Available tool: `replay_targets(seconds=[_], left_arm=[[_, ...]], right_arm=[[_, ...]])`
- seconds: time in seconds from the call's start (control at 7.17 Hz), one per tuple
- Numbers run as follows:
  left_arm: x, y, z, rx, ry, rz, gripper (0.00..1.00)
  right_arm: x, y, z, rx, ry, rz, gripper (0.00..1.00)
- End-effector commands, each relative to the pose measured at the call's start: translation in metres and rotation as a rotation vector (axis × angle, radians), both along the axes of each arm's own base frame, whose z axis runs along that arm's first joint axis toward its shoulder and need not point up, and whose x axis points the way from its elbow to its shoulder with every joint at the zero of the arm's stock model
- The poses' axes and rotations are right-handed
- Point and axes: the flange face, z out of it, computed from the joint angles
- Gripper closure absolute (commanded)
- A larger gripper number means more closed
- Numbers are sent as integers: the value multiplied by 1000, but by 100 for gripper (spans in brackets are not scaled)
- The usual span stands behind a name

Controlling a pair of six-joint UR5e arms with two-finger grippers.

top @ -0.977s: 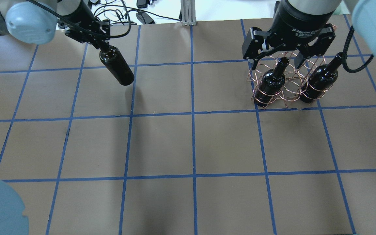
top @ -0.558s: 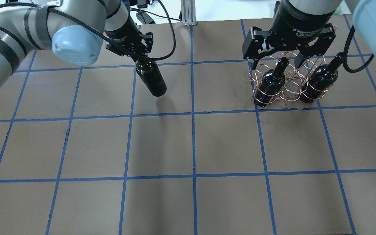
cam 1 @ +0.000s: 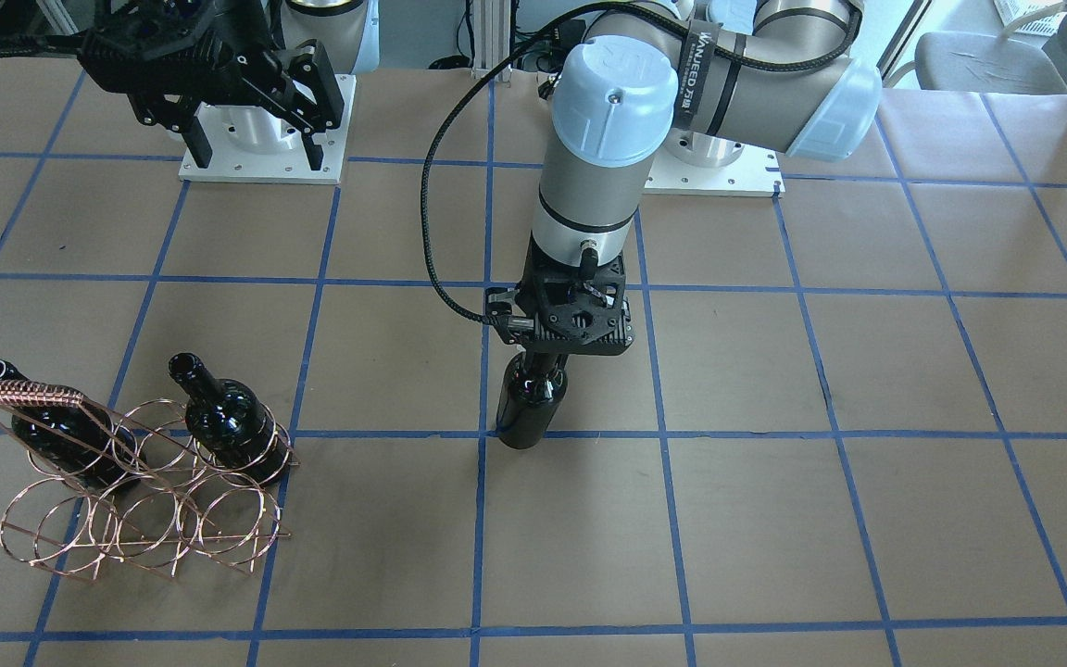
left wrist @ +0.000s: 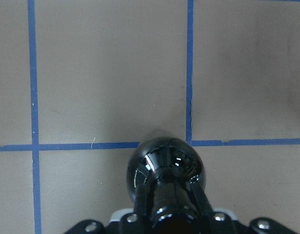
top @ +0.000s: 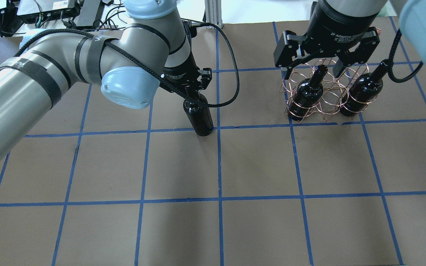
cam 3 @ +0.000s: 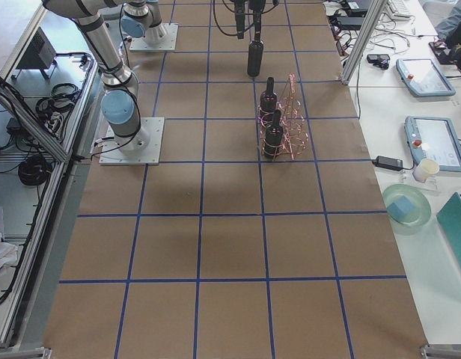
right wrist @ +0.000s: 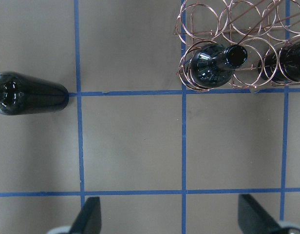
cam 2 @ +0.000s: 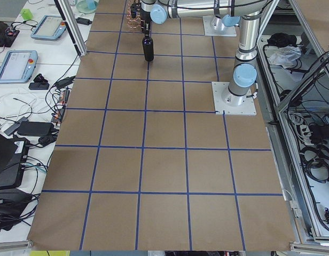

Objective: Place wine into wine basket
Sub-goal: 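Lower the bottle upright onto the table and open the left gripper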

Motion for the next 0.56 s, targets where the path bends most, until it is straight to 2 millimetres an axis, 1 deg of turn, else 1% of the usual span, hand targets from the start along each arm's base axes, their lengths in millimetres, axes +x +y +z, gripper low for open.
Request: replay_targets(seconds=[0.0, 0.42], left_arm=[[-2, 10, -11, 24, -7, -8, 100], [-3, 10, -10, 22, 5, -20, 100]], right_arm=[[0, 0, 0, 0, 1, 0, 0], [0, 0, 0, 0, 0, 0, 0]])
